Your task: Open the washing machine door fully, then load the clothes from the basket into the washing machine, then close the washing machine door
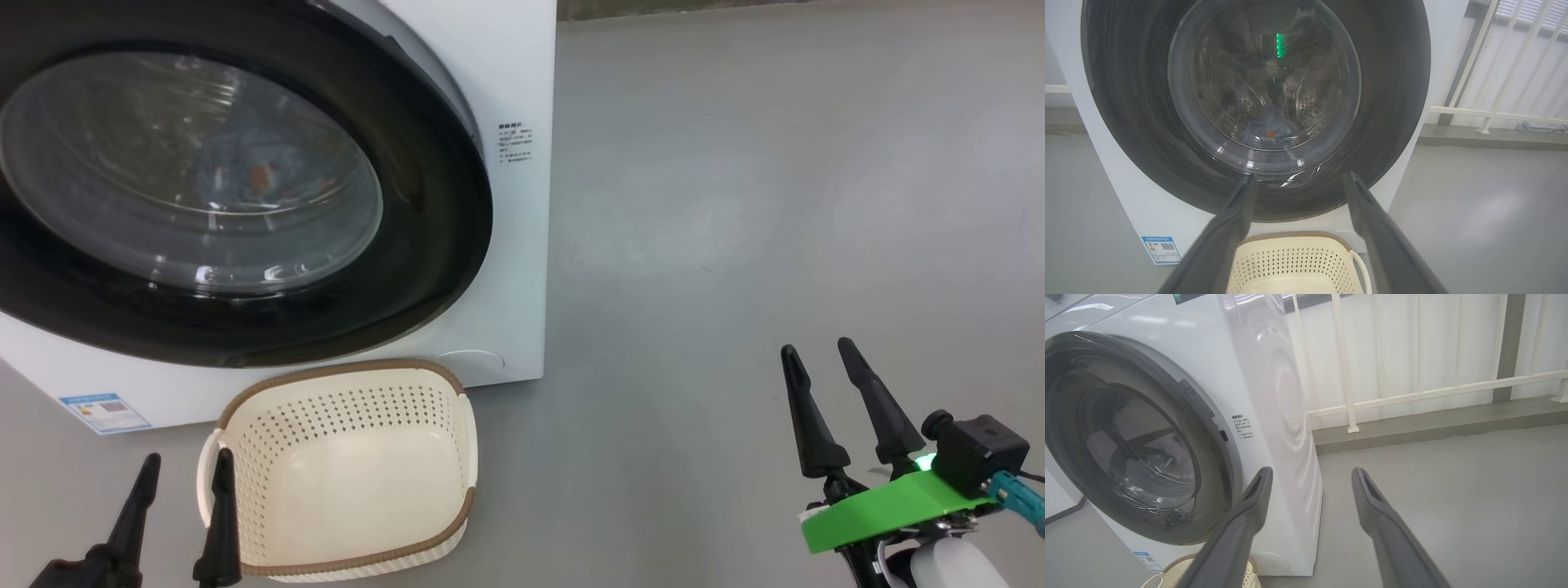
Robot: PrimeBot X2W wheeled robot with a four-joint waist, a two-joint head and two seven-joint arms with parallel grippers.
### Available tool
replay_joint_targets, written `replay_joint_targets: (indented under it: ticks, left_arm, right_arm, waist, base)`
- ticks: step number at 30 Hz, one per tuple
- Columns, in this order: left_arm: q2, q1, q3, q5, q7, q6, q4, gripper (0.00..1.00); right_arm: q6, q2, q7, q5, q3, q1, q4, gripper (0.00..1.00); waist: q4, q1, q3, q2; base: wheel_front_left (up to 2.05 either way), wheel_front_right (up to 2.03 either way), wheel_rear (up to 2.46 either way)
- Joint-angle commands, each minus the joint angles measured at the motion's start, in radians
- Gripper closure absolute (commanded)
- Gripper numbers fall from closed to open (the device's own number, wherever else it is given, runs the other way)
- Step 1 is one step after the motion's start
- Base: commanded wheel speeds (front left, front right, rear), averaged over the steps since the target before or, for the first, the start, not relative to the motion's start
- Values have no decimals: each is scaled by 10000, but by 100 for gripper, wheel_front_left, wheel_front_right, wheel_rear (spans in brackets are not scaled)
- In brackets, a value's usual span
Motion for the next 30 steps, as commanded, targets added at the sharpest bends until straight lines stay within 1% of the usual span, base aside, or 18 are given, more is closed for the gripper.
replay_joint_targets:
  ticks: [1,10,30]
  left_arm:
    - [177,-142,383,148,-65,6,-280,0]
    - [150,-66,459,170,-65,6,-368,0]
    - [47,-56,545,254,-65,6,-529,0]
  right_arm:
    - [-27,-82,-49,-107,135,22,-303,0]
    - [-27,-14,-49,-148,-23,172,-367,0]
    - [-27,-23,-49,-154,-10,122,-426,0]
  waist:
    - [-29,0,-25,0]
    - [-4,0,-40,0]
    - [63,0,43,0]
  base:
    - [0,0,0]
    - [0,0,0]
    - [0,0,0]
